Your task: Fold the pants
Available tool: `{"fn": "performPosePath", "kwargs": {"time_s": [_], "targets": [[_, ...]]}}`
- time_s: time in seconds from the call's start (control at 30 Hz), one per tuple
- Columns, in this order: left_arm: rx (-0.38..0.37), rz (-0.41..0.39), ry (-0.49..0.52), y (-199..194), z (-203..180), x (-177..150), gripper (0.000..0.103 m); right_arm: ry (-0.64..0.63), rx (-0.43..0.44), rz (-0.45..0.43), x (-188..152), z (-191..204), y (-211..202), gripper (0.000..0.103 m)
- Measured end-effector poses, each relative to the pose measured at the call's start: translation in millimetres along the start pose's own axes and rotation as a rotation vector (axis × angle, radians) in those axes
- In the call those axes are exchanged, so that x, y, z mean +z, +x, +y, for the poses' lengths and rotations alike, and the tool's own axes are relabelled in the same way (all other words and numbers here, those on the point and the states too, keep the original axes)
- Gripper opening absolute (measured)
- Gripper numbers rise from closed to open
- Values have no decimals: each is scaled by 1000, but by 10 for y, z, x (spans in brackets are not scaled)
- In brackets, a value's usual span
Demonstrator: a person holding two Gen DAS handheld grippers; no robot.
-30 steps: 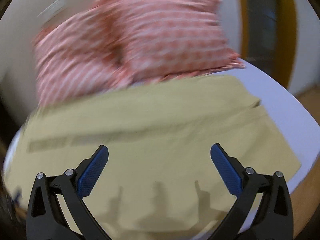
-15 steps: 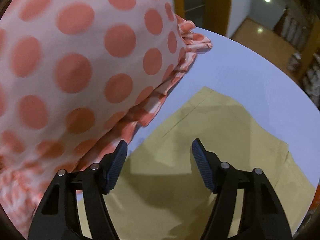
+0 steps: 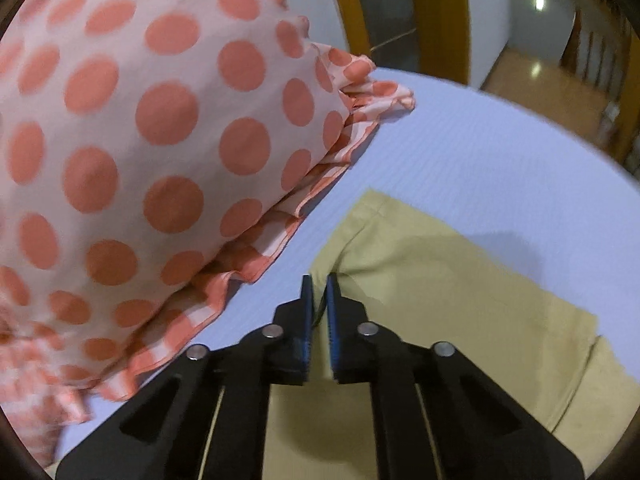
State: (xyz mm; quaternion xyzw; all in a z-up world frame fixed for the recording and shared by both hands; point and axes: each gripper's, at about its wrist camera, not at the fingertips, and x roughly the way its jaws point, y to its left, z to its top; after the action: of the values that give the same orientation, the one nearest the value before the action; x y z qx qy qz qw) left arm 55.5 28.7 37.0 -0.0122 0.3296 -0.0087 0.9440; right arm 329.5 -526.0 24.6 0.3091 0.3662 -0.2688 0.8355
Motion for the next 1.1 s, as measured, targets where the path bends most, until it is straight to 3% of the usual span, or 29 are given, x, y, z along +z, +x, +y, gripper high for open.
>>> {"fn": "performPosePath", "kwargs": {"time_s": [0.17,0.3,0.37,0.53,0.6,0.67,0.77,0.87,0.9,0.93,1.1], "targets": [[3,-43,-64,-180,163,-14,101,52,276,-82,-123,-507,-709,4],[0,-67,-103,-256,285,61,101,51,448,-109,-657,-1093,-1565,4],[-18,-73,-103,-266,335,152,101,67,468,-67,-984,-1397,-1829,4],[-110,-76,-117,-204,480,539,101,140,478,113,-1366,-1800,-1788,6],[-97,-65,-124,-159,504,624,101,140,471,124,-1384,-1770,-1791,19],[-82,-54,-131,-112,544,675,101,136,466,131,-1376,-1730,-1747,50],[-92,-30,-159,-26,630,699,101,156,455,166,-1427,-1760,-1645,51],[-150,3,-211,124,746,754,101,171,448,146,-1408,-1763,-1584,46],[-168,10,-222,182,770,795,101,166,452,127,-1383,-1755,-1570,21],[-183,15,-230,239,789,840,101,157,461,109,-1351,-1748,-1533,3],[-173,64,-269,650,916,1122,101,191,648,-18,-1305,-1911,-1771,2]]}}
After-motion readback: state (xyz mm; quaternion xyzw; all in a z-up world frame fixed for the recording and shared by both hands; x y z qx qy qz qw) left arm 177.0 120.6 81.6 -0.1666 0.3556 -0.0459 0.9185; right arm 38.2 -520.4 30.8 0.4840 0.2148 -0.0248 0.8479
